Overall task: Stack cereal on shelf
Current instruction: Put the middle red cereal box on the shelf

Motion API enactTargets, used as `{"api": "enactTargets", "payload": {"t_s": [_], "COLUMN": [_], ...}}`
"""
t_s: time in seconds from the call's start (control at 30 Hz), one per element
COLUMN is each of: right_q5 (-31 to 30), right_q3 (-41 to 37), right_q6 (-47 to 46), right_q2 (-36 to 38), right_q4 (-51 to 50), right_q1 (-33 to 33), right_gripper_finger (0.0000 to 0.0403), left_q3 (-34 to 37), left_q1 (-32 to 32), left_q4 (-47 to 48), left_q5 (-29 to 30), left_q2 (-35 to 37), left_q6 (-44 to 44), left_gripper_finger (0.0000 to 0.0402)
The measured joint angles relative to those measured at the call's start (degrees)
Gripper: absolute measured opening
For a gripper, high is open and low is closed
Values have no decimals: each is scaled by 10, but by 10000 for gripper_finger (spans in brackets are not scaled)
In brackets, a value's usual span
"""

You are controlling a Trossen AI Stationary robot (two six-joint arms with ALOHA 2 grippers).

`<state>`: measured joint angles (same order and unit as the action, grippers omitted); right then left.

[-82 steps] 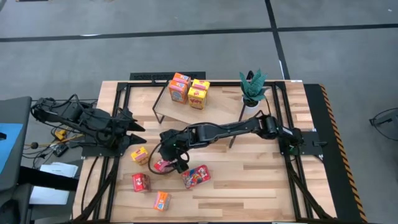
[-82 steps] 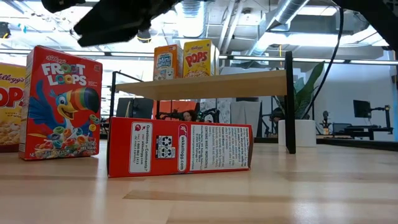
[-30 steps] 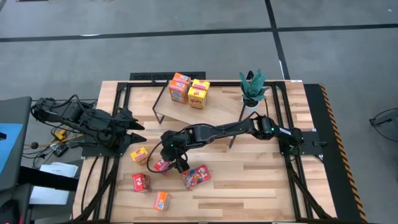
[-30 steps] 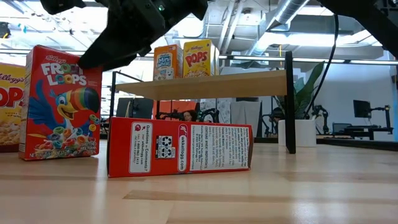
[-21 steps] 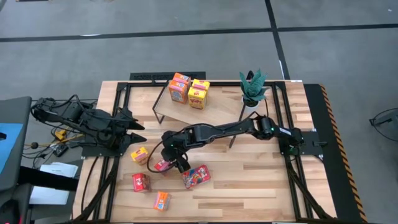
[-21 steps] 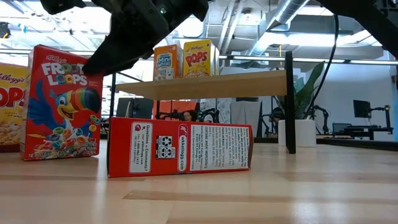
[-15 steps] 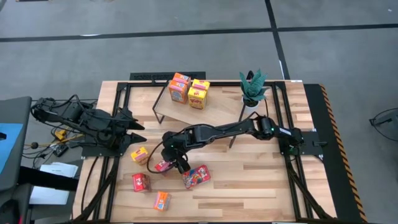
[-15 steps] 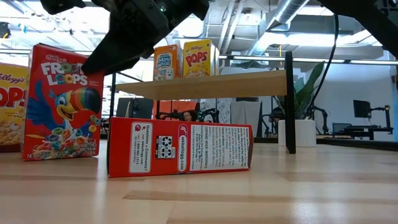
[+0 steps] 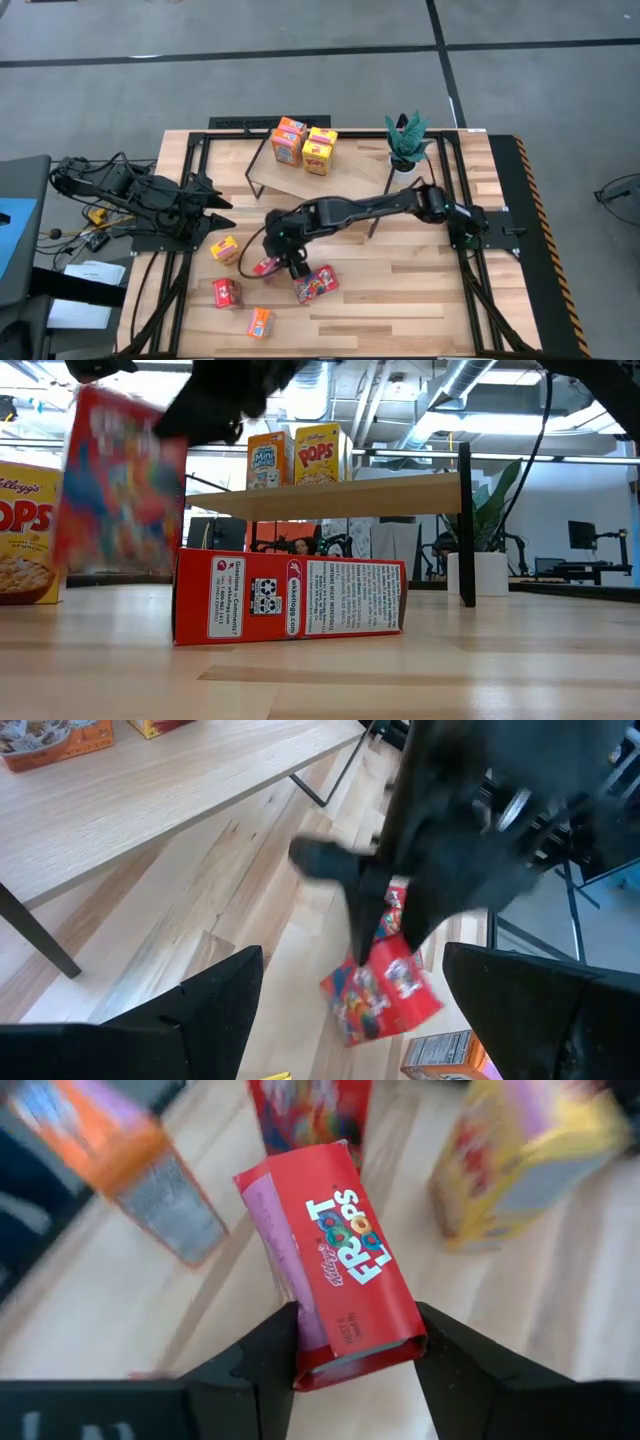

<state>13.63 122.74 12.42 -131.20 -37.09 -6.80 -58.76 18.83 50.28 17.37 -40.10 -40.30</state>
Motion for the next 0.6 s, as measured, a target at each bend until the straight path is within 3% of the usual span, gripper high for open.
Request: {"api": "enactTargets", "payload": {"t_s": [0.27, 0.47, 0.6], "right_q5": [-10, -97, -190], "right_q3": [1, 1, 1], "right_q6": [-73, -123, -183], "right_q2": [119, 223, 287], "right_q4": [-97, -190, -250], "right_q1": [28, 46, 55], "right_gripper_finger": [204, 195, 201], "left_q3": [0, 0, 0], "left_q1": [0, 0, 0], "left_q4": [-1, -3, -3], "left_q5": [14, 21, 26], "left_q2": [0, 0, 0], "left_q6": [1, 2, 2], "left_gripper_finger": [300, 300, 300]}}
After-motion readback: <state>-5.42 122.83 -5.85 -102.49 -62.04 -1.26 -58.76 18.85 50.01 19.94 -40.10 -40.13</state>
